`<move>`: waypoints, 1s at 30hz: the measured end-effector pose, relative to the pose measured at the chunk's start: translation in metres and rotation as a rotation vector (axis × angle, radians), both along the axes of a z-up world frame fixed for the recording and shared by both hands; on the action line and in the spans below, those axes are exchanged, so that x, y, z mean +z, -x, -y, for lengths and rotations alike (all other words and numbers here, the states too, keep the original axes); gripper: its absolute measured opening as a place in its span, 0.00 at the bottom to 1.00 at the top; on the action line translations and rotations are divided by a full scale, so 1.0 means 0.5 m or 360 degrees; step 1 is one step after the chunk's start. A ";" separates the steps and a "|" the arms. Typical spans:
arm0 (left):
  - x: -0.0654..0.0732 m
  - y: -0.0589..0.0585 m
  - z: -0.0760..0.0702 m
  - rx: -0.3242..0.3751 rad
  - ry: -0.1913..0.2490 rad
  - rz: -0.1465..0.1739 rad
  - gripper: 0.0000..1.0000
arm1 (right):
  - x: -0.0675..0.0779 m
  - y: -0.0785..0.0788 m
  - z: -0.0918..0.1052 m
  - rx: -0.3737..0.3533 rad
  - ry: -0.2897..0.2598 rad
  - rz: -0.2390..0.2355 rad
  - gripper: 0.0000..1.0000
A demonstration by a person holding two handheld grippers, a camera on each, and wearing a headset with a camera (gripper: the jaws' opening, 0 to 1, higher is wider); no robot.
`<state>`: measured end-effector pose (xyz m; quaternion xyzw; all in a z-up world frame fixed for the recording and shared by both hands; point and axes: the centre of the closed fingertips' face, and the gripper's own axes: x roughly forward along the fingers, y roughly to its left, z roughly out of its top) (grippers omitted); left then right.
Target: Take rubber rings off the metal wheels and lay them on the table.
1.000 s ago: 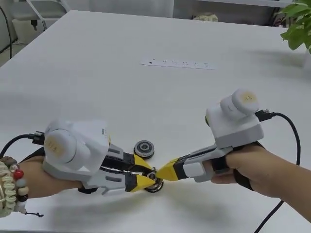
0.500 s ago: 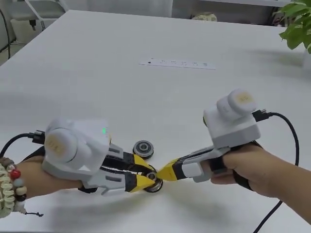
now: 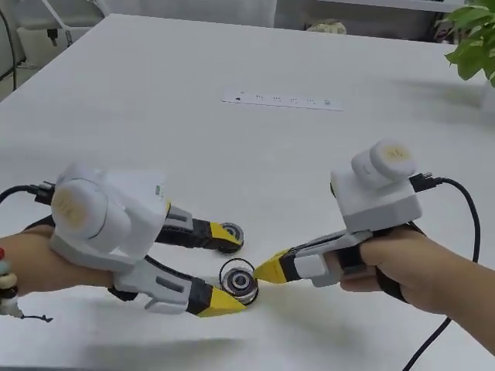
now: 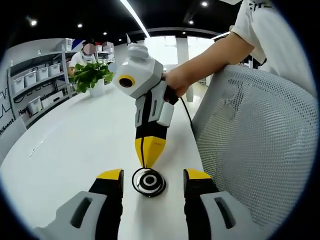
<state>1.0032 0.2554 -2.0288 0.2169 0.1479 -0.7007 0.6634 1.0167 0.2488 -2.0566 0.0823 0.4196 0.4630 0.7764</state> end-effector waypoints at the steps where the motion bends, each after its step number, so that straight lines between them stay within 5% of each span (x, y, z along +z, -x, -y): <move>1: 0.006 0.002 -0.002 0.0000 -0.0009 -0.0008 0.54 | 0.002 -0.001 0.001 -0.0003 -0.0004 0.0001 0.00; 13: 0.101 -0.007 -0.028 0.0032 0.0062 0.0029 0.86 | 0.019 -0.014 0.014 -0.0038 -0.0036 0.0040 0.00; 18: 0.142 -0.026 -0.065 0.0122 0.0096 0.0109 0.90 | 0.034 -0.020 0.015 -0.0058 -0.0067 0.0060 0.00; 22: 0.152 -0.034 -0.100 0.0218 0.0103 0.0093 0.99 | 0.047 -0.024 0.015 -0.0072 -0.0105 0.0071 0.00; 25: 0.153 -0.039 -0.128 0.0290 0.0082 0.0164 0.99 | 0.060 -0.028 0.013 -0.0077 -0.0097 0.0127 0.00; 30: 0.157 -0.035 -0.173 0.0404 0.0120 0.0134 0.99 | 0.093 -0.029 -0.001 -0.0086 -0.0145 0.0191 0.00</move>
